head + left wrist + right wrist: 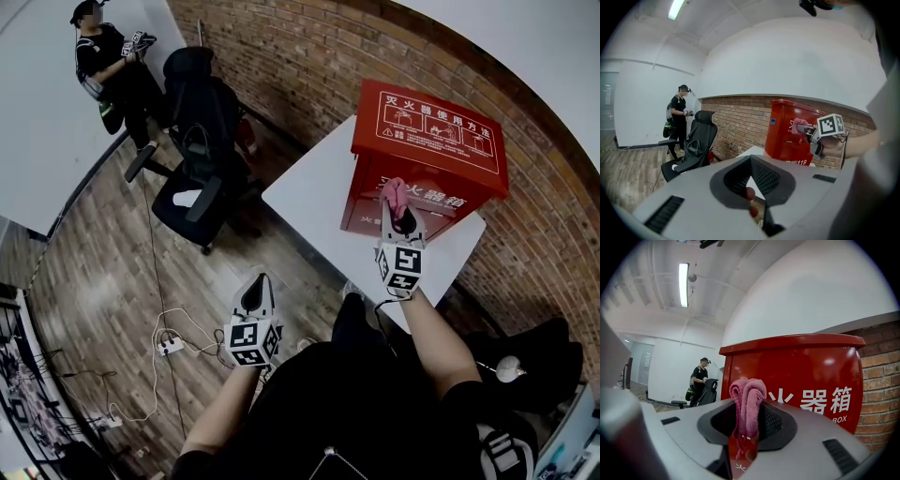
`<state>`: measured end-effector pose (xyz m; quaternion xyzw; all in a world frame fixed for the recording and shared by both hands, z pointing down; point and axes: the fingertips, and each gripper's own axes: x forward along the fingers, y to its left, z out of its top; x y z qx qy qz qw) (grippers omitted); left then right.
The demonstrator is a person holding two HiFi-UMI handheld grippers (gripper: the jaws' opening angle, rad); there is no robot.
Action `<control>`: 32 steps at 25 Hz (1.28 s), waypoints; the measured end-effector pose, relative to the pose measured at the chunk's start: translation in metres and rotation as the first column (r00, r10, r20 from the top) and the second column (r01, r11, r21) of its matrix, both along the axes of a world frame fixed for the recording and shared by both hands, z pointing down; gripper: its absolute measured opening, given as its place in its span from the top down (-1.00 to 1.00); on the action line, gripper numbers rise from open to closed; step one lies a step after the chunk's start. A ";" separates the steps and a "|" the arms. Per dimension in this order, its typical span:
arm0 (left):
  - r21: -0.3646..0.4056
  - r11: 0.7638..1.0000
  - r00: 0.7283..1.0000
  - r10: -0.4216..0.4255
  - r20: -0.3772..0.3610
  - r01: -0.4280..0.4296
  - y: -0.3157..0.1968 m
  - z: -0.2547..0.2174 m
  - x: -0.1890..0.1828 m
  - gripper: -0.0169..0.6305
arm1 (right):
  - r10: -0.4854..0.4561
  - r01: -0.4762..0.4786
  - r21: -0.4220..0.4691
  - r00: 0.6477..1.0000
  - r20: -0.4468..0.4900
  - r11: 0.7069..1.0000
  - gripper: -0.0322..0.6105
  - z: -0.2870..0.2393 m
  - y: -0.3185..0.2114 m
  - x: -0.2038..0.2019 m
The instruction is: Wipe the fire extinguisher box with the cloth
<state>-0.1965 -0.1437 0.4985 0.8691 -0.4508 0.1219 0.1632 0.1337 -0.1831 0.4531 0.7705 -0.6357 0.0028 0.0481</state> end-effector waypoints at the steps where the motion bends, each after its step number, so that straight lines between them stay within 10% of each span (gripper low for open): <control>1: -0.001 1.000 1.000 -0.005 0.000 0.005 0.001 0.000 -0.003 0.86 | -0.006 0.006 0.000 1.000 -0.005 1.000 0.56 0.000 -0.002 -0.003; 32: -0.021 0.989 0.989 -0.147 -0.010 0.147 0.058 -0.001 -0.080 0.86 | -0.088 0.087 0.057 0.996 0.006 0.995 0.56 0.008 -0.044 -0.067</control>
